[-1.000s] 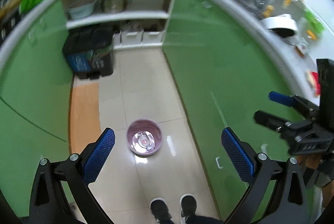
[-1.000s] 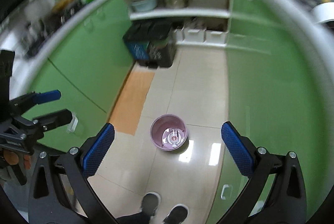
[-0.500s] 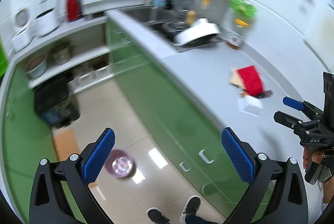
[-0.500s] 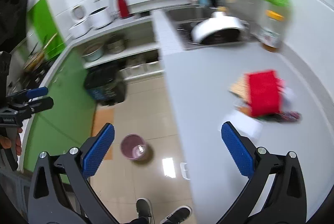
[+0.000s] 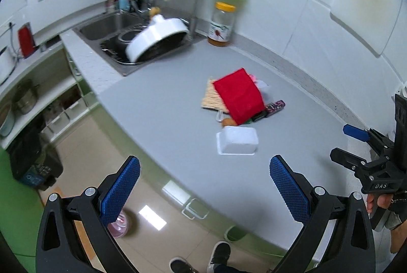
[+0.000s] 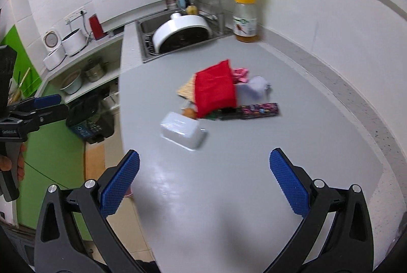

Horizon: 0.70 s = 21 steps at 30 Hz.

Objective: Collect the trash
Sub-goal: 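Grasp the white plastic box with the left tool while the right tool grasps the red cloth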

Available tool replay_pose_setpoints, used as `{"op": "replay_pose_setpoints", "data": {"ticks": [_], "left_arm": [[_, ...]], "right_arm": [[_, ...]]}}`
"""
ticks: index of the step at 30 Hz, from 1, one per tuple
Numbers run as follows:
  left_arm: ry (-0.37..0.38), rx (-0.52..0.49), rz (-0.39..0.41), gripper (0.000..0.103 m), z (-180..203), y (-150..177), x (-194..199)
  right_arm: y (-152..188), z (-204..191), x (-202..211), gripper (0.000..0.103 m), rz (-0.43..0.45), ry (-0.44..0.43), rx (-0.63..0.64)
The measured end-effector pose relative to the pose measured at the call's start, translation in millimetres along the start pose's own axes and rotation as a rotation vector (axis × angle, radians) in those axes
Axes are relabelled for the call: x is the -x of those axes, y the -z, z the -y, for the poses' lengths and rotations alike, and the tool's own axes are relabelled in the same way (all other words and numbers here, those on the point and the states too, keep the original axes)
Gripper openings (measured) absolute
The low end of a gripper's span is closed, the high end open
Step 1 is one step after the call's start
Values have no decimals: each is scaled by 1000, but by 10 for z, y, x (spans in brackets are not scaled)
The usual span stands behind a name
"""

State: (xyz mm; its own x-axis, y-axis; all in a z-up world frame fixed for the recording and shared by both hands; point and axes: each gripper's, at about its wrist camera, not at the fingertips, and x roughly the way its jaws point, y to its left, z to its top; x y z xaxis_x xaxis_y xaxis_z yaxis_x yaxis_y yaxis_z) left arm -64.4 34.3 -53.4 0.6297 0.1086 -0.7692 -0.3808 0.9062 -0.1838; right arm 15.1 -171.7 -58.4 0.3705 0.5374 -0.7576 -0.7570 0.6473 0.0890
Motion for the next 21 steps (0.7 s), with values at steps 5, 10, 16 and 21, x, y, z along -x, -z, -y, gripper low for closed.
{"op": "replay_pose_setpoints", "data": {"ticks": [5,10,16,21], "left_arm": [[10,-38,-47,98,182,-104,-327],[45,-73,-105,98,329,-199,-736],[52,-98,-180,98,476,-254,-1249],[42,-98,-237,98,571,-228,-1627]], "right_arm": [[-25,174,-85,100,-18,17,-22],[-55,364,-182,100,-29,32,-68],[-134,560,-395,100,-54,39,-86],[-121,734,-558,100,-79,39,-103]]}}
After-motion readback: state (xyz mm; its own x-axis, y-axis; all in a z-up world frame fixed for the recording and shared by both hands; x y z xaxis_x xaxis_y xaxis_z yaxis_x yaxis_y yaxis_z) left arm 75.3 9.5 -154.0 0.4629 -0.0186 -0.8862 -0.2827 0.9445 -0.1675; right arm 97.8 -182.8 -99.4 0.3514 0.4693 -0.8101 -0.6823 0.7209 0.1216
